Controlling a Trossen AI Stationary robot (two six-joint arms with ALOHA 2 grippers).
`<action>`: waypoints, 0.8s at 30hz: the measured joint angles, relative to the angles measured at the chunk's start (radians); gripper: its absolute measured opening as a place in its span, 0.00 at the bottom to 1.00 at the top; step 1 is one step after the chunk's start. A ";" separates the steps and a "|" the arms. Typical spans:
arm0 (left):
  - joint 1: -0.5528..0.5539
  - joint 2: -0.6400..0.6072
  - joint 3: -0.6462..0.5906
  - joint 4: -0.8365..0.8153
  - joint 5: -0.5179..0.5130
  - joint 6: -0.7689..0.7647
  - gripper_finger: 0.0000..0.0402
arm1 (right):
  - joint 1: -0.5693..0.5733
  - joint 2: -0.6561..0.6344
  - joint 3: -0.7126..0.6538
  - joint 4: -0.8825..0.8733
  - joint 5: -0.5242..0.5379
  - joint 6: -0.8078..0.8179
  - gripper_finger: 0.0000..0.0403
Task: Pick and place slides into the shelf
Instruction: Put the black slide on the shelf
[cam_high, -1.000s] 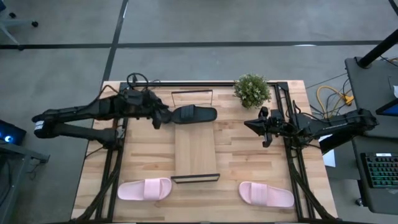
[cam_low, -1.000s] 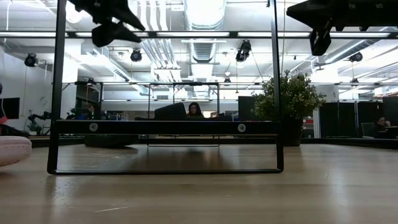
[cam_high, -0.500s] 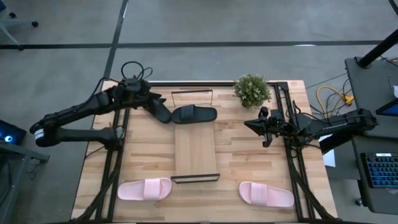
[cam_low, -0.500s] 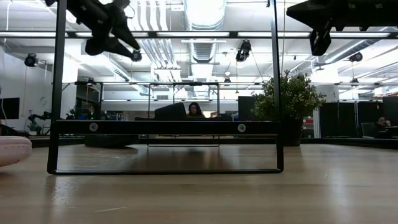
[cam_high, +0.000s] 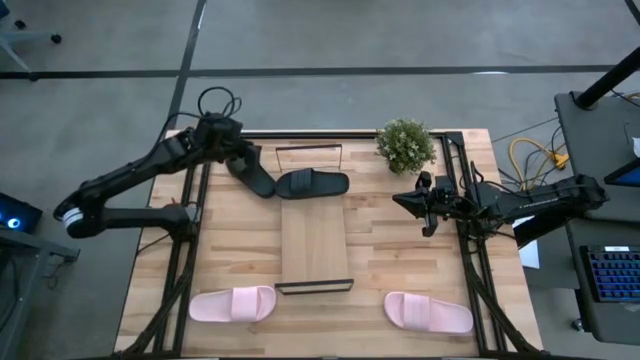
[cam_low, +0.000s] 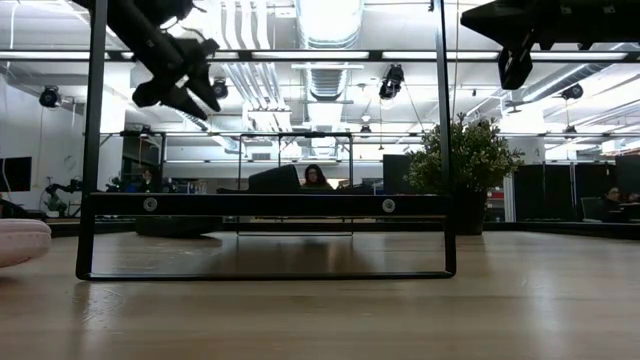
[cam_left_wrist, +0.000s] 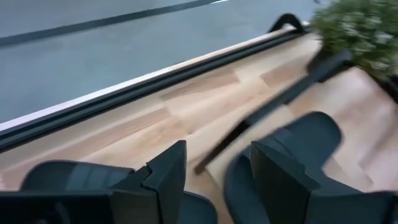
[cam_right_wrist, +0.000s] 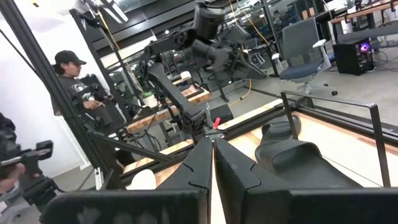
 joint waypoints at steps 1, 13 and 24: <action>0.015 0.008 0.001 -0.001 0.000 0.000 0.41 | 0.000 0.000 0.000 0.000 0.000 0.000 0.02; 0.168 0.160 0.103 -0.153 -0.045 0.003 0.41 | 0.000 0.000 0.000 0.000 0.000 -0.001 0.02; 0.246 0.359 0.271 -0.340 -0.048 0.136 0.41 | 0.000 0.000 0.000 0.000 0.001 0.000 0.02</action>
